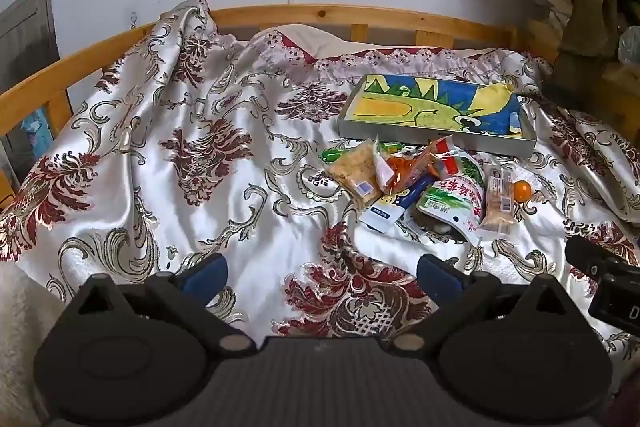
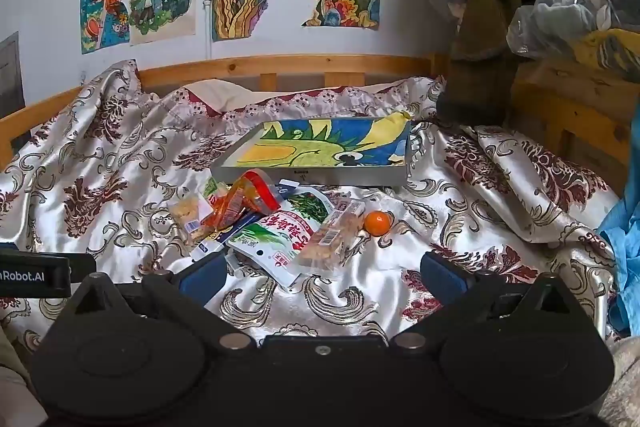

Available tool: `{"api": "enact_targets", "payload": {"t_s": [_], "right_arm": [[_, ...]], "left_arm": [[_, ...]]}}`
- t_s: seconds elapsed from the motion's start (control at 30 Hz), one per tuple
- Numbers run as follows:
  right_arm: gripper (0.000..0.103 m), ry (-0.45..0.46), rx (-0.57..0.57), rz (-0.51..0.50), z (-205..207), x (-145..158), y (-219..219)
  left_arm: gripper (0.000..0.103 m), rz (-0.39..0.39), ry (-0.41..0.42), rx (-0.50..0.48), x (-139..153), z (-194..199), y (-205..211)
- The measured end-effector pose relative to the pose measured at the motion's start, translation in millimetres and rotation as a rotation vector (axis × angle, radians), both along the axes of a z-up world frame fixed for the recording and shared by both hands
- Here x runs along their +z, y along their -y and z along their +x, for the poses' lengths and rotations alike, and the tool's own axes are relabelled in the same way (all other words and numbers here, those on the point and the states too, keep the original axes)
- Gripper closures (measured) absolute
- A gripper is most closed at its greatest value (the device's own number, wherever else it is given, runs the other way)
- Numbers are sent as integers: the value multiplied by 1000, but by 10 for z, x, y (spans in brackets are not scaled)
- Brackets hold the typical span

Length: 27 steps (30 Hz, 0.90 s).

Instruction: Organize snacks

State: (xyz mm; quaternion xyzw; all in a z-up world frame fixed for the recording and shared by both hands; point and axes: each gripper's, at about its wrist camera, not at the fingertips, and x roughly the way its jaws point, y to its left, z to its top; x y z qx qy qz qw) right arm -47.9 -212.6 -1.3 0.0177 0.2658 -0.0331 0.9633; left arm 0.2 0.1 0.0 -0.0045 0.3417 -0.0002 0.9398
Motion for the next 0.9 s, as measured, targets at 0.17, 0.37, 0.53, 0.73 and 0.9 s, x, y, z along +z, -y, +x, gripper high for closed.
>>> {"api": "enact_targets", "payload": {"t_s": [0.17, 0.37, 0.53, 0.73, 0.9], "right_arm": [[1, 0, 1, 1, 3, -4, 3], [1, -2, 0, 1, 2, -7, 6], [1, -4, 0, 1, 4, -11, 7], [1, -5, 1, 2, 4, -12, 7], [1, -6, 0, 2, 3, -10, 6]], "left_arm": [[0, -4, 2, -10, -2, -2, -9], [0, -7, -6, -4, -64, 5, -79], [0, -9, -11, -4, -64, -7, -77], [0, -6, -20, 5, -47, 19, -41], [0, -4, -21, 5, -50, 18, -35]]}}
